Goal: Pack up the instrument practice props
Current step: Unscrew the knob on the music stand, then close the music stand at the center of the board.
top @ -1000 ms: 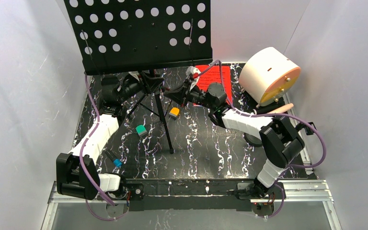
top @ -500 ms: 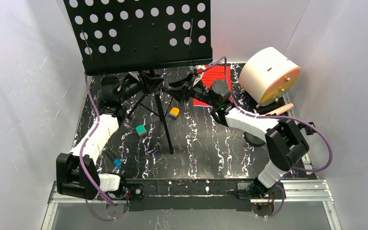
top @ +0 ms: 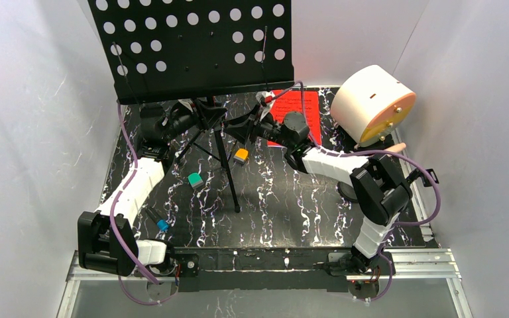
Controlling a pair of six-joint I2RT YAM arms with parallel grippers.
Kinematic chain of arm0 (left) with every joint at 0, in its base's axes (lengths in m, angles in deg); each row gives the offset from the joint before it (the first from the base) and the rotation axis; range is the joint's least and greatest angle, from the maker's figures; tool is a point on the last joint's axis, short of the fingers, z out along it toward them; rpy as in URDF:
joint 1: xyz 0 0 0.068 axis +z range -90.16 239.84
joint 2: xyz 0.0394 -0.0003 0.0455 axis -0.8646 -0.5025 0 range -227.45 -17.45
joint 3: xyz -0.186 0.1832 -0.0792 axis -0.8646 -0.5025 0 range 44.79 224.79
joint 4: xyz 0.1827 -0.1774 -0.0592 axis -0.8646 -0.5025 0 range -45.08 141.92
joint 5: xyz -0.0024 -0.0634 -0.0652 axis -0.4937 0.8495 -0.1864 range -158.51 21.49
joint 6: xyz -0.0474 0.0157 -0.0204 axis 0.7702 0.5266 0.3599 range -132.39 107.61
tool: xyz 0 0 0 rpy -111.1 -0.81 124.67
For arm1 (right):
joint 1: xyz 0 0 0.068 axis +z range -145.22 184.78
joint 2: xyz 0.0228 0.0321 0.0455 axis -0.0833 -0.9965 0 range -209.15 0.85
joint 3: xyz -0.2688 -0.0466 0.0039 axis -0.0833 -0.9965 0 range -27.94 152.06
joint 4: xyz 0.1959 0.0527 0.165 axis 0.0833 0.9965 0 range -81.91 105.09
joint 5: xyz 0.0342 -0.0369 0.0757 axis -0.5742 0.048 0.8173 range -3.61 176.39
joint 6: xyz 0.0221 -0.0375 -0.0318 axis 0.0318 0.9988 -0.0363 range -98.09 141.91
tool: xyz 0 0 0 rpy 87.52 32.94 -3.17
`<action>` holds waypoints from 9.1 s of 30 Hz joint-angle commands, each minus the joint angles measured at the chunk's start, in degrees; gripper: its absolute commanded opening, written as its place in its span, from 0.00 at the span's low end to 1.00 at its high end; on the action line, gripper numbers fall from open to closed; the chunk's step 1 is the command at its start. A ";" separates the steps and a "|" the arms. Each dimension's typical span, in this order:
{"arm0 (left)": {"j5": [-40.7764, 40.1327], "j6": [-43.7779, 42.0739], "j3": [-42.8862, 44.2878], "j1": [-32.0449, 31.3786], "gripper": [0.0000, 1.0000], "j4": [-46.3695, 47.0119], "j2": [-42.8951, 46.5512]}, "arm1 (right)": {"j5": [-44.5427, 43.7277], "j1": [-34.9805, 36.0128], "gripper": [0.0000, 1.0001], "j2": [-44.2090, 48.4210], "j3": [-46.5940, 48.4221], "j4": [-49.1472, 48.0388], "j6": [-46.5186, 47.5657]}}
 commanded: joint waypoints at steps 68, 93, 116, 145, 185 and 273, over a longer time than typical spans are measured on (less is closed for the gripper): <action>4.30 6.36 1.04 -1.19 0.00 -5.30 -1.59 | -14.08 2.93 0.64 14.77 -3.59 10.89 -17.90; 4.29 6.23 0.94 -1.51 0.00 -5.26 -1.06 | -1.68 -1.46 0.30 3.71 2.74 3.75 -40.88; 3.91 6.18 0.83 -1.54 0.00 -5.30 -1.40 | -0.80 -1.38 0.56 13.58 -0.51 13.14 -5.40; 7.22 2.58 -1.35 -5.44 0.00 -2.88 -2.85 | 10.73 -4.65 0.70 1.34 12.74 -10.25 -6.59; 0.98 9.38 -7.29 3.21 0.43 6.81 9.43 | 20.99 -4.74 0.01 -7.45 20.45 -13.88 -15.40; 6.20 35.52 0.49 2.24 0.00 42.40 -4.54 | -43.46 20.90 0.65 17.47 -18.81 4.69 9.76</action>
